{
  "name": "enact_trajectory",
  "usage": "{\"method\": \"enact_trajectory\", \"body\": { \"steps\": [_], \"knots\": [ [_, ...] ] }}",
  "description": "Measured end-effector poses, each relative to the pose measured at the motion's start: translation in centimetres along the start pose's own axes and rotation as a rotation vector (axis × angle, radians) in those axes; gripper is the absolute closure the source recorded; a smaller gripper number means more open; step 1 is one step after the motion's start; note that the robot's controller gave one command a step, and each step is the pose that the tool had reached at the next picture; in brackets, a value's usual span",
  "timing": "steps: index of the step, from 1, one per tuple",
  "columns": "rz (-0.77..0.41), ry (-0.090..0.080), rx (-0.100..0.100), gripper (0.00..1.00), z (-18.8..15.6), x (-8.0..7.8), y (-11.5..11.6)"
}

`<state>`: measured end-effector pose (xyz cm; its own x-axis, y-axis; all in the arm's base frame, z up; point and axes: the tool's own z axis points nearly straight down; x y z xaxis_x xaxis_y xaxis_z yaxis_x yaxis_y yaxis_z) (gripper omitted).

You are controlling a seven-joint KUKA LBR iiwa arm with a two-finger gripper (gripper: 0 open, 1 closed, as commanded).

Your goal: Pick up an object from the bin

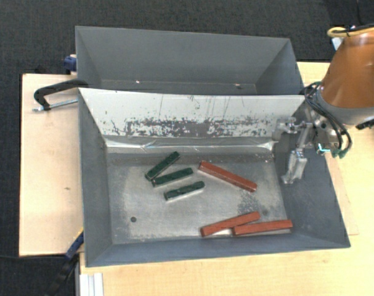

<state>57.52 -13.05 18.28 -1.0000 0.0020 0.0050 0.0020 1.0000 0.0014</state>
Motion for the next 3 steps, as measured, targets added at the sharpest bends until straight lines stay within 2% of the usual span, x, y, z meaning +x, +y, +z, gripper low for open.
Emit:
{"method": "enact_trajectory", "body": {
  "steps": [1, 2, 3],
  "knots": [
    [-0.002, -0.009, 0.001, 0.00, -0.5, -0.2, 0.1],
    [-0.072, -0.012, 0.002, 0.00, 5.4, -0.8, 3.6],
    [-0.108, -0.013, -0.002, 0.00, 6.2, -2.9, 8.9]
  ]
}}
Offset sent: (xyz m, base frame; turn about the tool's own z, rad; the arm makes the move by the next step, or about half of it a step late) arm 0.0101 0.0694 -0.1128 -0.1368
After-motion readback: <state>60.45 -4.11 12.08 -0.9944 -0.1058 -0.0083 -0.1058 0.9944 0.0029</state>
